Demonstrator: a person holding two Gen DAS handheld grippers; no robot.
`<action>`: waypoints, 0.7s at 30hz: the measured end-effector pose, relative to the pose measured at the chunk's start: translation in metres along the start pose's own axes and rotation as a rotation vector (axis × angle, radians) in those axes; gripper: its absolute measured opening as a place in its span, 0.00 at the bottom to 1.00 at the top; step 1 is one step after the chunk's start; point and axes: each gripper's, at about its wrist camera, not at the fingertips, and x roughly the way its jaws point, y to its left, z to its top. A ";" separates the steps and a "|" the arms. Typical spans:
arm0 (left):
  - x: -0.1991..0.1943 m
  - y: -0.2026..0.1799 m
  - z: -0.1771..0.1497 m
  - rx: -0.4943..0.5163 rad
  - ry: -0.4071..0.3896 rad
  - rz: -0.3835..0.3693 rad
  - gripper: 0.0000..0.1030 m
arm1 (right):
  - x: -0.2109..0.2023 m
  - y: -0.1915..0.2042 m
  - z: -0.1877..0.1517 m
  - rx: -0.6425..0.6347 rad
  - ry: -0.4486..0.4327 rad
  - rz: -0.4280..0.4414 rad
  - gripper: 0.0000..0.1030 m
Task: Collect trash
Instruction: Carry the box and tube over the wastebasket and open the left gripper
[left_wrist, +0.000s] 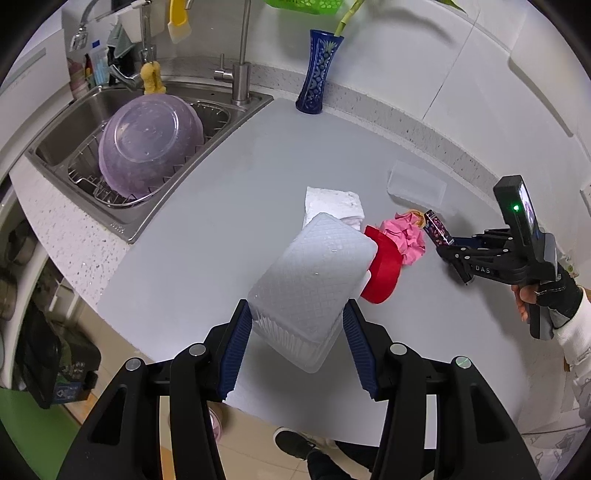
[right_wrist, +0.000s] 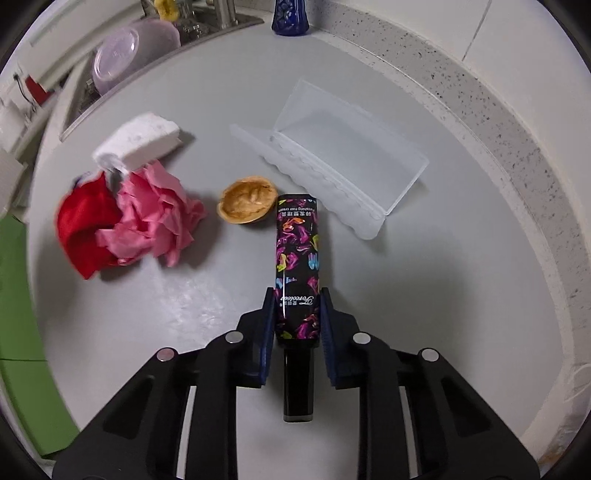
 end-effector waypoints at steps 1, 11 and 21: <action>-0.002 -0.001 -0.001 -0.005 -0.004 -0.001 0.49 | -0.006 0.001 -0.002 -0.011 -0.014 -0.008 0.22; -0.039 -0.002 -0.030 -0.074 -0.057 0.038 0.49 | -0.090 0.051 -0.005 -0.151 -0.167 0.036 0.22; -0.116 0.044 -0.120 -0.247 -0.120 0.172 0.49 | -0.156 0.211 -0.010 -0.439 -0.285 0.224 0.22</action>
